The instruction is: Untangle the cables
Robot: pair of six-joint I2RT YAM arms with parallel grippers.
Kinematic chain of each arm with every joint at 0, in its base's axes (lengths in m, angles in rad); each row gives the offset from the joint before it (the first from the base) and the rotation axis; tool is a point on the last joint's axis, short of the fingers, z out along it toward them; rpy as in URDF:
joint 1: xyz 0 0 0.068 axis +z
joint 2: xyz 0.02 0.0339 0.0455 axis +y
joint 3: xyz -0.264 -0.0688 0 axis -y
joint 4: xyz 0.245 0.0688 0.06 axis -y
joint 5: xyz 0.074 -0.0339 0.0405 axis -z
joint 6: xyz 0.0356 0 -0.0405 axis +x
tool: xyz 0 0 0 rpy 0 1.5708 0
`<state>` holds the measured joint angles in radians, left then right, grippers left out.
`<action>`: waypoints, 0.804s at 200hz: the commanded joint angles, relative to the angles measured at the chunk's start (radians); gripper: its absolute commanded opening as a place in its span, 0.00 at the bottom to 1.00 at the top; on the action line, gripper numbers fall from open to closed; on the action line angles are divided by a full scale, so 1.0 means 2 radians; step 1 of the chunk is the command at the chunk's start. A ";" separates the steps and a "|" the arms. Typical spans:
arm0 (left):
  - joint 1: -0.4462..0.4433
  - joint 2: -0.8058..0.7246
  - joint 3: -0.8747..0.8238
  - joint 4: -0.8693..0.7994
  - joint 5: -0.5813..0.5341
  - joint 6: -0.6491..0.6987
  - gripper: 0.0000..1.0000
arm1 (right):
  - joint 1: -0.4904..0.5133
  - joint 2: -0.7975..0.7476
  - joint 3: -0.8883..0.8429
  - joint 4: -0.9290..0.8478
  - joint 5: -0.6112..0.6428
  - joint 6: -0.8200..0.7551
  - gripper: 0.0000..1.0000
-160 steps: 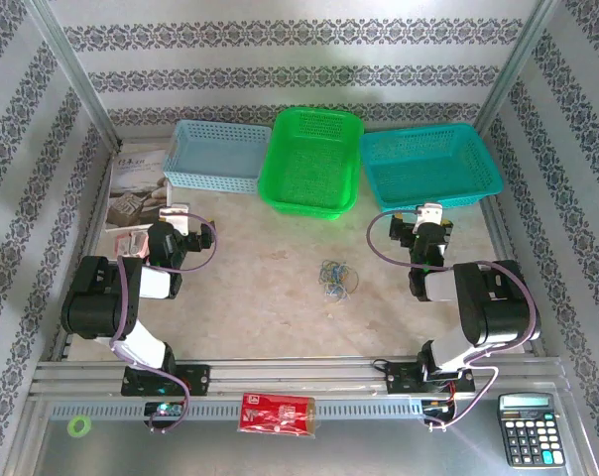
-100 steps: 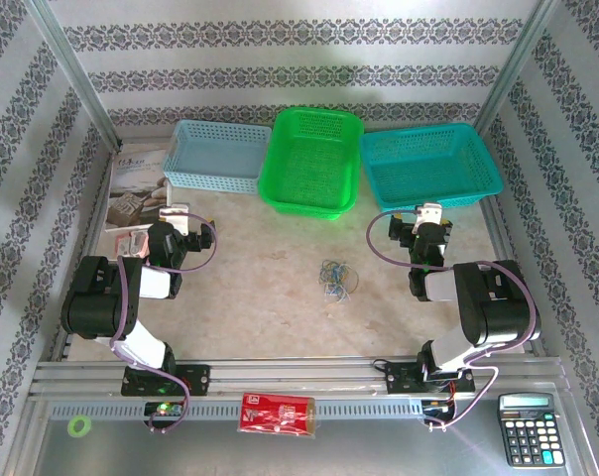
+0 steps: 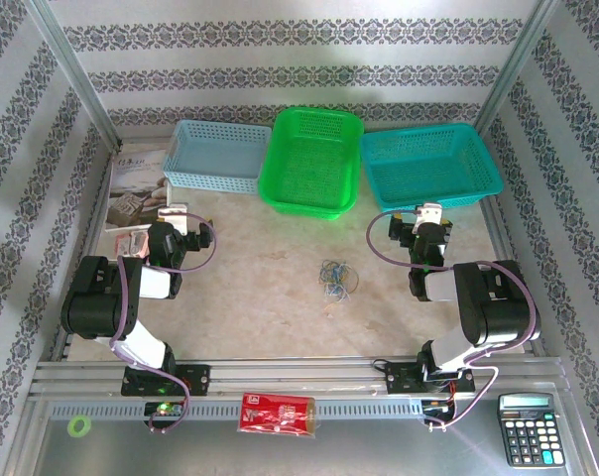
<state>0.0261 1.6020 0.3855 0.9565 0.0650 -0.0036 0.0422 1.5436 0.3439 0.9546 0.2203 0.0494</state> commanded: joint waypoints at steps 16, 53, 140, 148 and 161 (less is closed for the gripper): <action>-0.005 -0.004 -0.005 0.008 -0.037 -0.010 1.00 | 0.003 -0.006 -0.003 0.016 -0.006 0.002 0.98; -0.008 -0.005 -0.003 0.002 -0.042 -0.007 1.00 | 0.003 -0.005 -0.003 0.015 -0.006 0.002 0.98; -0.009 -0.018 -0.002 -0.008 -0.025 0.001 1.00 | -0.001 -0.021 -0.003 0.013 -0.013 0.005 0.98; -0.009 -0.031 -0.001 -0.021 -0.035 -0.003 1.00 | -0.002 -0.037 -0.003 -0.005 -0.017 0.005 0.98; -0.009 -0.054 0.002 -0.048 -0.041 -0.005 1.00 | -0.001 -0.066 -0.003 -0.026 -0.015 0.002 0.98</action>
<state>0.0231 1.5784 0.3855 0.9325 -0.0029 -0.0071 0.0418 1.5120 0.3424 0.9356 0.2085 0.0494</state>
